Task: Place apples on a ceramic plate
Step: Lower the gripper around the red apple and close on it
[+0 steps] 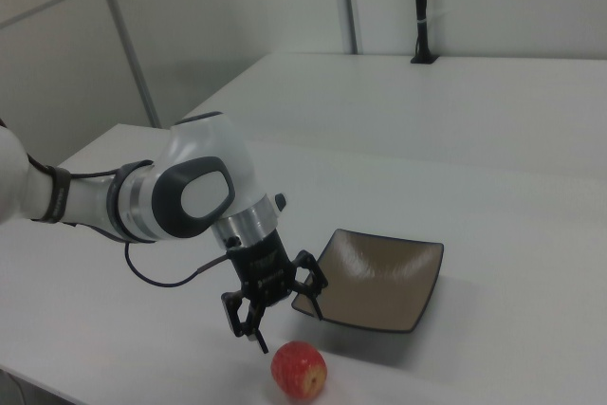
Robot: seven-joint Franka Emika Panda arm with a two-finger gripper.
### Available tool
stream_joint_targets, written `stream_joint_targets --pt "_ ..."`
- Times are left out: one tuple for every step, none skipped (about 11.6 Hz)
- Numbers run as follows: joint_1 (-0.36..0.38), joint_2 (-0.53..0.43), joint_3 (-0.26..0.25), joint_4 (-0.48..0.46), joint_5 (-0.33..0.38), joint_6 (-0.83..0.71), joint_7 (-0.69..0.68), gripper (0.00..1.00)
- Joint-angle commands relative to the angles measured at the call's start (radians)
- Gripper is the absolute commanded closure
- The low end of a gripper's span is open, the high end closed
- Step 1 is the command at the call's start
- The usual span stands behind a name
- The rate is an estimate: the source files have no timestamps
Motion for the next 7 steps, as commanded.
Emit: stream_joint_targets --pt "-0.008 0.041 -0.004 -0.001 -0.042 0.016 -0.024 0.0" --pt "-0.01 0.047 -0.004 -0.001 -0.04 0.01 -0.024 0.0" --pt "-0.01 0.053 -0.002 -0.003 -0.04 0.004 -0.024 0.0" --pt "-0.01 0.056 -0.004 -0.003 -0.04 -0.011 -0.024 0.0" --pt "-0.011 0.058 -0.002 -0.006 -0.04 -0.016 -0.023 0.0" --pt "-0.013 0.065 -0.004 -0.011 -0.042 -0.016 -0.023 0.0" --pt "-0.013 0.07 -0.002 -0.011 -0.042 -0.016 -0.023 0.0"
